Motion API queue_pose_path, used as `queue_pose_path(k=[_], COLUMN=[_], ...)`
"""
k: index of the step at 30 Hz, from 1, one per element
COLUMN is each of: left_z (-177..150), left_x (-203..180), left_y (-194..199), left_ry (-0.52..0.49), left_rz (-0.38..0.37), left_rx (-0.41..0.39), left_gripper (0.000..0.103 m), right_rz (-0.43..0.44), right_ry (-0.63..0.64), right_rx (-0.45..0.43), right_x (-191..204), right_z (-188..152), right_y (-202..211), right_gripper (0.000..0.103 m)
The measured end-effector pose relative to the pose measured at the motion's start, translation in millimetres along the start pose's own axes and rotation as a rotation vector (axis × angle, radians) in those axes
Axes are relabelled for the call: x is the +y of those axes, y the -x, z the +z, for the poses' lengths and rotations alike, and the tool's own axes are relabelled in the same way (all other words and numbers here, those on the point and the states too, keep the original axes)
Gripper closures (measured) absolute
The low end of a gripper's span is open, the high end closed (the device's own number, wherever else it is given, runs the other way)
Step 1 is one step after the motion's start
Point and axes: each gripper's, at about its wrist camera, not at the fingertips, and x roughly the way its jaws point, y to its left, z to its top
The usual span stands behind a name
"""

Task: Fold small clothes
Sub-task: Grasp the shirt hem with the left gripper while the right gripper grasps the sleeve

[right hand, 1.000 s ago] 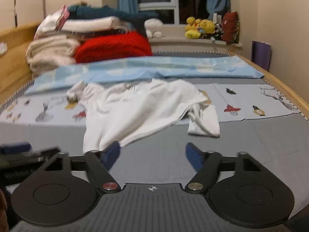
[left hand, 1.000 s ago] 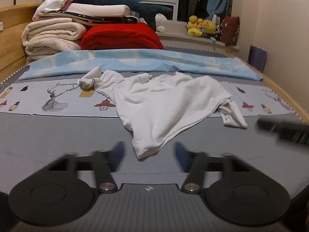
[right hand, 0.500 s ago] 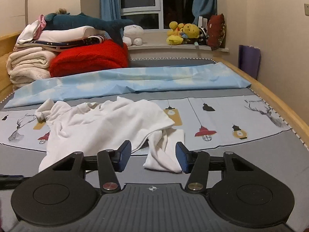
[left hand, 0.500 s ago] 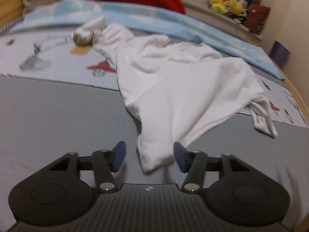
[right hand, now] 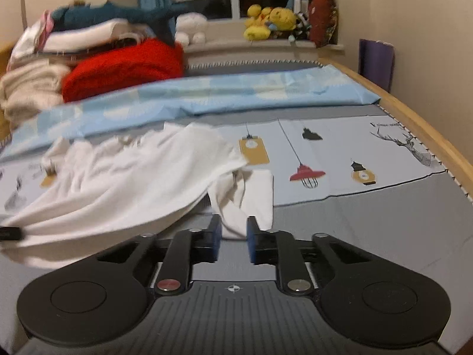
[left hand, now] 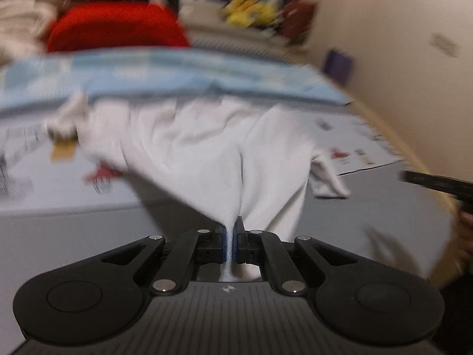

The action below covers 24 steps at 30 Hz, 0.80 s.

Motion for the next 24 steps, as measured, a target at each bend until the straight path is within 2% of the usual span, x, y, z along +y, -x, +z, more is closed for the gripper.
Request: queue_pose_path(k=[1,2,5,7,8,9,10,11,13,16,19,23,24], left_z=[-3,-9,-39,-63,-68,-68,-67,-64,-59,-54,-53,-65,-66], left_x=[11,25,73,106,121,130,135,139,143,140,140,149,151], left_y=[17,28,28,20,13,9,9,7,0,-16,-38,-46,-47], left_ry=[-0.018,-0.027,-0.002,0.116,0.193,0.23,0.248,0.262,0.282,0.267,0.27,0.288,0.295], left_rz=[-0.006,-0.005,0.047,0.093,0.115,0.142,0.167,0.175,0.163,0.187,0.213,0.222,0.217], left_rx=[-0.009,0.006,0.135,0.175,0.237,0.268,0.254,0.243,0.251,0.306,0.375,0.431,0.435], left_gripper=[0.099,0.099,0.097,0.095,0.095,0.094,0.086,0.08,0.058,0.05,0.05,0.051,0.052], right_rz=[-0.001,-0.009,0.011,0.035,0.043,0.052,0.07,0.092,0.109,0.127,0.146,0.104,0.09], right_ry=[-0.007,-0.013,-0.037,-0.023,-0.016,-0.018,-0.025,-0.025,0.003,0.055,0.122,0.226,0.254], right_rx=[-0.01,-0.005,-0.001,0.011,0.04,0.059,0.071,0.089,0.133,0.187,0.245,0.325,0.339], right_x=[0,0,4,12,17,22,26,32,45,61,80,101,106], right_z=[-2,-4,-5,-6,-7,-7,-6,-5,-4,-2,-6,-19,-22], right_y=[-1,-3,-9,-18,-26,-31,-37,-44,-64,-95,-129,-163,-169], right_gripper=[0.096,0.097,0.097,0.096,0.096,0.096,0.093,0.09,0.069,0.048,0.039,0.042,0.053])
